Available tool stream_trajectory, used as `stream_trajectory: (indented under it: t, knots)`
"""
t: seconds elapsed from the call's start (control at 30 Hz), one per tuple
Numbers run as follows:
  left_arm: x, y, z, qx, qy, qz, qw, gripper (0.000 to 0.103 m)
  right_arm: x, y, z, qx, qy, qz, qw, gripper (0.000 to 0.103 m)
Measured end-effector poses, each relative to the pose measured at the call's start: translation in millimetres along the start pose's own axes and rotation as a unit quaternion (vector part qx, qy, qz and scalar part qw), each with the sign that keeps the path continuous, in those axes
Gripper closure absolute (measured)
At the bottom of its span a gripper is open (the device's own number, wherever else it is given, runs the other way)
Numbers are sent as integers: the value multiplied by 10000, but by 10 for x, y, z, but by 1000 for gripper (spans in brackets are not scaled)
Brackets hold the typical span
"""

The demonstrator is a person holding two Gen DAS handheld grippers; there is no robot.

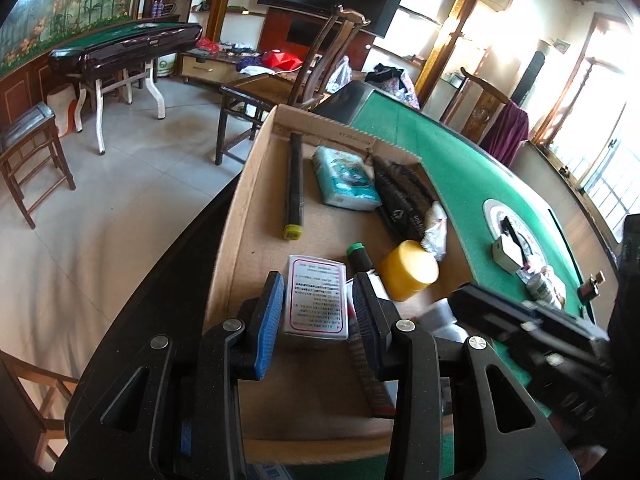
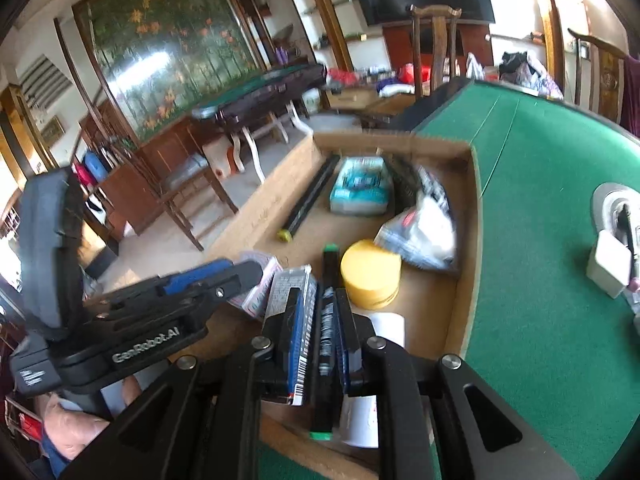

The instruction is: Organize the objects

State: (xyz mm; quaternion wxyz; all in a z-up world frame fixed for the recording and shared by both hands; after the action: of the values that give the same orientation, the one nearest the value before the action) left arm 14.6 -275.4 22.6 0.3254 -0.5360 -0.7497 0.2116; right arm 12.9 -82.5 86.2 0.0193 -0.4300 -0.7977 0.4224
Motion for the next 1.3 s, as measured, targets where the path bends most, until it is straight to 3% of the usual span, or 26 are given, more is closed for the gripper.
stream_trajectory:
  t: [0.17,0.3,0.33,0.43,0.5,0.63,0.77,0.93,1.03,1.07,1.13,1.2,1.3]
  knots:
    - [304,-24,-151,152,183,315,9992,68,452,-55,-876,867,312,-254,9954,89]
    - [672,-10,-199,189,458,632,9968,68,1237,46,-1858,1511,1074,-493,9814,89]
    - [826,0,-191,171,562,739,9955,68,1452,93,-2083,1652,1213,-528,9773,84]
    - [1146,32,-138,111,732,933,9929,68,2145,216,-2779,2091,1948,-526,9569,54]
    - [1403,72,-76,7,882,1070,9903,68,2637,341,-3160,2338,2202,-315,9465,49]
    - [1911,176,25,-171,1059,1430,9839,68,3139,465,-3258,2236,2518,-74,9416,49]
    - [2304,257,91,-287,1143,1794,9767,68,3336,563,-2915,1598,2777,-185,9471,49]
    - [2443,298,175,-391,1161,1960,9729,68,3462,629,-2593,1040,2724,-303,9561,49]
    - [2400,305,210,-430,1114,1951,9735,68,3525,654,-2435,828,2801,-432,9554,49]
    - [2377,303,224,-444,1092,1941,9739,68,3565,673,-2394,759,2861,-469,9541,49]
    - [2346,298,247,-452,1050,1920,9747,68,3701,689,-2310,554,3400,-560,9371,49]
    - [2303,285,257,-448,1025,1872,9759,68,3803,677,-2361,676,3764,-475,9228,49]
    - [2258,255,254,-408,986,1824,9774,68,3738,584,-2652,1233,3424,61,9314,49]
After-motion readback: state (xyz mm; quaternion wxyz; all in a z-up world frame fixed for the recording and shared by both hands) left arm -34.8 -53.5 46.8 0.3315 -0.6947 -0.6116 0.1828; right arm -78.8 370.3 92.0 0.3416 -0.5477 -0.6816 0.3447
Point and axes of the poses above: each gripper's, at about its wrist camera, not at the fingertips, and z roughly the way its jaws point, x to its right, y to its underside, the point moved 4 cm from there along z, roughly the way its jaws point, and after that the axes turned 3 degrees about z, right-handed, at the moved point
